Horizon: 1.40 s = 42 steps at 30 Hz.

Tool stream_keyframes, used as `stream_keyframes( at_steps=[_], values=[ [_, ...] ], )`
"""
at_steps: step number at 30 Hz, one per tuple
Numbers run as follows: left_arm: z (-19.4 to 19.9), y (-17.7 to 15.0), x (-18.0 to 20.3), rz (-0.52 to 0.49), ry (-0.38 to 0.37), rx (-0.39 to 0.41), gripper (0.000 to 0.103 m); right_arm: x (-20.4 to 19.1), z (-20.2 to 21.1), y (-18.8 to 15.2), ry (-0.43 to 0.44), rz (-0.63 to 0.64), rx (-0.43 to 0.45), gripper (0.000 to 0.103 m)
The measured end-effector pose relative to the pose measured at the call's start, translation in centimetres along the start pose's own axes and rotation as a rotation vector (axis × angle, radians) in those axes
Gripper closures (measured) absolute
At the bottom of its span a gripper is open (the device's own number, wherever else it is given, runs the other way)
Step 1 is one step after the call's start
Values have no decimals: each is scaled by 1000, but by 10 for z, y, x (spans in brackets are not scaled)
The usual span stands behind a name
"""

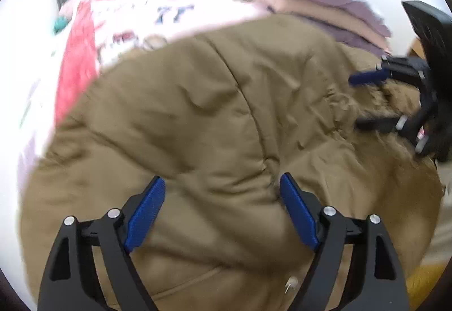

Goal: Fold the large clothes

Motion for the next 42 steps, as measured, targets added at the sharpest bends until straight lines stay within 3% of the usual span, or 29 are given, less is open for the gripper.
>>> stream_keyframes(
  at_steps=[3,7,9,11,14,16,17,18,20,21,24,26,31,37,40,42],
  values=[
    [30,26,-28,-9,26,56,12,34,37,24,45,-83,118,13],
    [24,88,-68,87,50,63,10,95,22,54,26,-169,84,14],
    [0,109,-85,192,-46,-4,10,126,-3,67,87,-241,55,28],
    [-33,121,-99,312,-137,-118,10,150,-31,70,153,-310,11,28],
    [-62,122,-108,374,-88,-139,11,163,-66,65,206,-367,-67,29],
    [-76,116,-108,393,-81,-167,12,165,-86,58,238,-385,-117,37],
    [-82,113,-107,396,-93,-188,23,164,-95,54,270,-398,-140,52],
    [-85,110,-101,394,-110,-195,40,164,-100,52,301,-414,-141,60],
    [-85,107,-89,367,-82,-176,54,160,-101,53,311,-423,-114,82],
    [-86,109,-85,361,-76,-174,65,156,-97,56,273,-394,-106,87],
    [-87,123,-91,415,-73,-135,85,150,-90,75,161,-292,-109,92],
    [-81,138,-100,463,-78,-71,89,157,-82,96,121,-275,-80,94],
    [-53,164,-103,408,-85,132,90,176,-61,128,56,-197,16,94],
    [-98,142,-97,300,-48,39,89,179,-118,95,37,-169,-107,92],
    [-104,136,-99,308,-54,46,86,185,-130,79,38,-247,-81,88],
    [-101,139,-104,325,-61,37,73,192,-127,76,59,-307,-72,84]
  ],
)
Point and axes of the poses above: each gripper's, at about its wrist camera, not at the fingertips, and z roughly against the way its jaws point, x to its right, y to its top, the point moved 4 cm from there along -z, roughly the way its jaws point, and after that the axes turned 14 degrees about z, right-handed, at the moved point
